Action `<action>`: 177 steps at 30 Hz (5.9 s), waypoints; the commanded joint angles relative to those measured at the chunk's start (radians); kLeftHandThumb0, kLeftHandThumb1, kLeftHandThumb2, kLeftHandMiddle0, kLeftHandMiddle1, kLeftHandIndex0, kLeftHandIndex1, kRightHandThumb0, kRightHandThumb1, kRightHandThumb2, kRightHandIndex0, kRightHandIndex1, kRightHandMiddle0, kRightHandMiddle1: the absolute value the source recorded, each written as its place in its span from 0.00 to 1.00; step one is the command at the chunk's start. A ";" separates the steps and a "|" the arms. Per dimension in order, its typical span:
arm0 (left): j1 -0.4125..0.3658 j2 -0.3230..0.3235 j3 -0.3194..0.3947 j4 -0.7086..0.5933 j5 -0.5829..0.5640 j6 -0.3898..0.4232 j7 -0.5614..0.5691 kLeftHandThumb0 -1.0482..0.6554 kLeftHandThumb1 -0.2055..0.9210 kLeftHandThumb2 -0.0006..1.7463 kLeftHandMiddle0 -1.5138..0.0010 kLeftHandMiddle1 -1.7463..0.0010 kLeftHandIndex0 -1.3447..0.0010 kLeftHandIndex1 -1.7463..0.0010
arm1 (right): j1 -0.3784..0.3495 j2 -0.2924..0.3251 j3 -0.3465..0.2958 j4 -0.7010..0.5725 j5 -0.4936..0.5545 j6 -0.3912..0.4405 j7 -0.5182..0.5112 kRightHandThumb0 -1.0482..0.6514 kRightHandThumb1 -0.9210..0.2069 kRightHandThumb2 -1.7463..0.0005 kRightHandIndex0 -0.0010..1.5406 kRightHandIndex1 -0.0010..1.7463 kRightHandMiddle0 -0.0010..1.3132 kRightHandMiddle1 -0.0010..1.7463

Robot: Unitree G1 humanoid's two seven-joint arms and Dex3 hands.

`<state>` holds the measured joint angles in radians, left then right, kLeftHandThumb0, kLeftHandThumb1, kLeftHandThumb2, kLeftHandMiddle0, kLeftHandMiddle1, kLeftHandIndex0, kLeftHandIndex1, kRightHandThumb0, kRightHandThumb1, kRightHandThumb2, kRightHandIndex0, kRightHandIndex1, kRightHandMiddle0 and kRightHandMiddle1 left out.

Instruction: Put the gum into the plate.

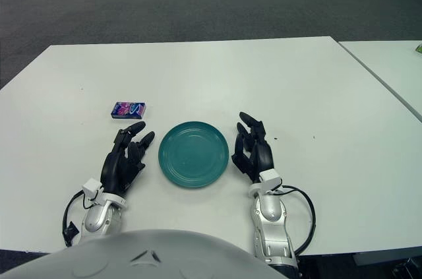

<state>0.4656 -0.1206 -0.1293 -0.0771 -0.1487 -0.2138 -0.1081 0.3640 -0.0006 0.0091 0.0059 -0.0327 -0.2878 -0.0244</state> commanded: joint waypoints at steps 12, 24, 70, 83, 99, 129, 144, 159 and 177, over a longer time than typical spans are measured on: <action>0.002 -0.001 0.009 0.003 0.008 0.030 0.023 0.13 1.00 0.49 0.74 0.77 0.94 0.37 | 0.047 -0.007 -0.013 0.085 -0.014 0.078 -0.011 0.15 0.00 0.48 0.25 0.00 0.00 0.41; -0.015 -0.004 0.004 0.008 0.028 0.012 0.040 0.14 1.00 0.49 0.74 0.77 0.94 0.36 | 0.050 -0.007 -0.014 0.075 -0.009 0.084 -0.006 0.14 0.00 0.48 0.25 0.00 0.00 0.42; -1.020 0.651 -0.180 0.729 0.732 -0.207 -0.011 0.07 1.00 0.28 0.85 0.87 1.00 0.46 | 0.030 -0.004 -0.038 0.130 0.034 0.084 0.022 0.15 0.00 0.48 0.26 0.00 0.00 0.44; -1.185 0.639 -0.292 1.096 0.824 -0.336 0.053 0.02 1.00 0.25 0.85 0.85 1.00 0.42 | 0.042 -0.009 -0.044 0.119 0.026 0.092 0.018 0.12 0.00 0.48 0.24 0.00 0.00 0.42; -1.239 0.598 -0.373 1.330 0.868 -0.295 0.111 0.02 1.00 0.17 0.92 0.86 0.97 0.32 | 0.064 -0.011 -0.046 0.106 0.026 0.088 0.013 0.12 0.00 0.48 0.23 0.00 0.00 0.42; -1.200 0.603 -0.392 1.390 0.805 -0.255 -0.126 0.22 0.95 0.12 0.87 0.87 0.93 0.26 | 0.107 -0.004 -0.061 0.088 0.037 0.087 0.012 0.12 0.00 0.48 0.27 0.02 0.00 0.43; -1.164 0.580 -0.397 1.396 0.795 -0.170 -0.008 0.61 0.37 0.79 0.50 0.11 0.65 0.00 | 0.115 0.007 -0.063 0.093 0.045 0.074 0.012 0.13 0.00 0.48 0.30 0.02 0.00 0.46; -1.147 0.610 -0.303 1.280 0.705 -0.270 0.077 0.61 0.36 0.81 0.51 0.07 0.65 0.00 | 0.117 0.003 -0.068 0.091 0.048 0.069 0.012 0.14 0.00 0.48 0.30 0.02 0.00 0.45; -1.113 0.603 -0.197 1.089 0.620 -0.289 0.084 0.61 0.34 0.84 0.51 0.05 0.63 0.00 | 0.117 -0.019 -0.100 0.099 0.073 0.068 0.035 0.14 0.00 0.48 0.31 0.02 0.00 0.47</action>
<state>-0.6547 0.4818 -0.3537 1.0537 0.4972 -0.5100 -0.0162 0.3797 -0.0073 -0.0598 0.0016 0.0267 -0.2986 0.0114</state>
